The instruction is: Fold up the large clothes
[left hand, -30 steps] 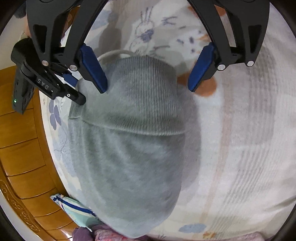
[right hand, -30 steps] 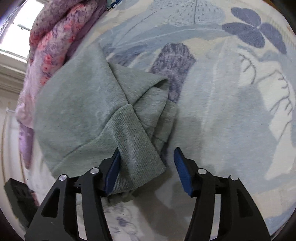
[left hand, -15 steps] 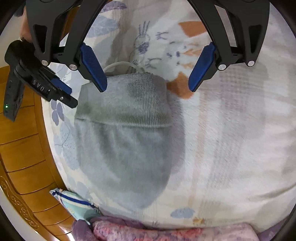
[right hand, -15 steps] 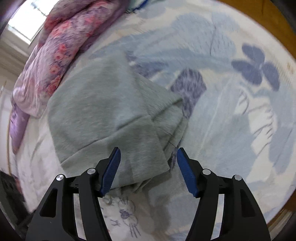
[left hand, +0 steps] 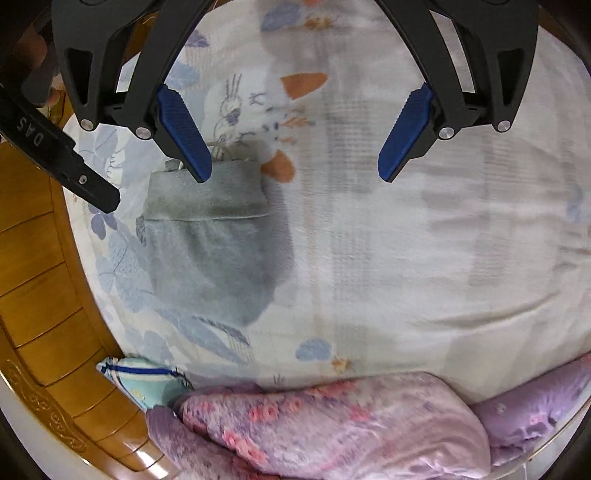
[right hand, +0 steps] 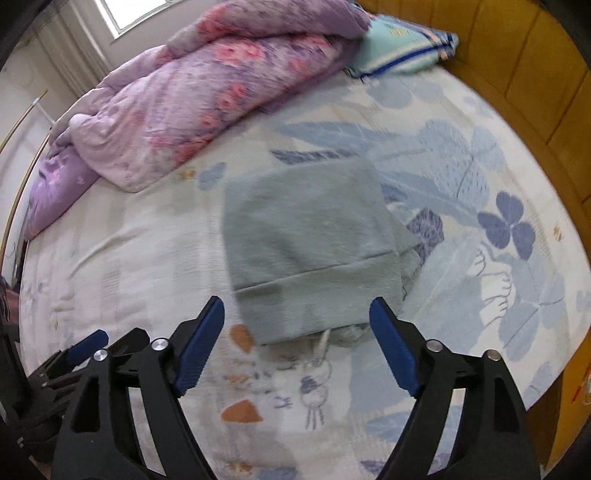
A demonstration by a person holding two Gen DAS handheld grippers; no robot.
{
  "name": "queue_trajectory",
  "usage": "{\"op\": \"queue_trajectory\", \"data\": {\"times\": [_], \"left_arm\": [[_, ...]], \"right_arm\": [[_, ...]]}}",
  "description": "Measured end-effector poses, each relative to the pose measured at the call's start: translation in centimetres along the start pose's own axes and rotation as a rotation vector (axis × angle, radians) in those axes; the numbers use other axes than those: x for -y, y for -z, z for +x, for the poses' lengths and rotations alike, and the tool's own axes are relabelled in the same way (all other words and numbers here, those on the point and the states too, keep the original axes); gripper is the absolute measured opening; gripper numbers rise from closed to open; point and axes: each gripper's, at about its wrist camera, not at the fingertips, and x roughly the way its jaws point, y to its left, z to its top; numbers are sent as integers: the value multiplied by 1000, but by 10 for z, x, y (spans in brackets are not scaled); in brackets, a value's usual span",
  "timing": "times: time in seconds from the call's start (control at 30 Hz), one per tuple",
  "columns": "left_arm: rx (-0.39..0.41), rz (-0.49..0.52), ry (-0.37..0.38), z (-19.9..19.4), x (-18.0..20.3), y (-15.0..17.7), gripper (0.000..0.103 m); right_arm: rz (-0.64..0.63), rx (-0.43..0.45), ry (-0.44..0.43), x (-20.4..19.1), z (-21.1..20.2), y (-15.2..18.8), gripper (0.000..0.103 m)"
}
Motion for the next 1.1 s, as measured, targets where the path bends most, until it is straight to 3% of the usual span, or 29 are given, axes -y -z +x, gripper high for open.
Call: {"op": "queue_trajectory", "data": {"times": [0.33,0.4,0.57,0.8,0.93,1.1], "left_arm": [[112,83,-25,-123,-29,2,94],[139,102,-49,-151,-35,4,94],[178,116,-24,-224,-58,11,95],[267,172,-75,-323,-87,32,98],[322,186,-76,-367,-101,47,98],[321,187,-74,-404,-114,62,98]], "right_arm": [[-44,89,27,-79,-105,22,90],[-43,106,33,-93,-125,27,91],[-33,155,16,-136,-186,46,92],[-52,217,7,-194,-263,76,94],[-53,250,0,-216,-296,94,94],[-67,267,-2,-234,-326,110,94]]}}
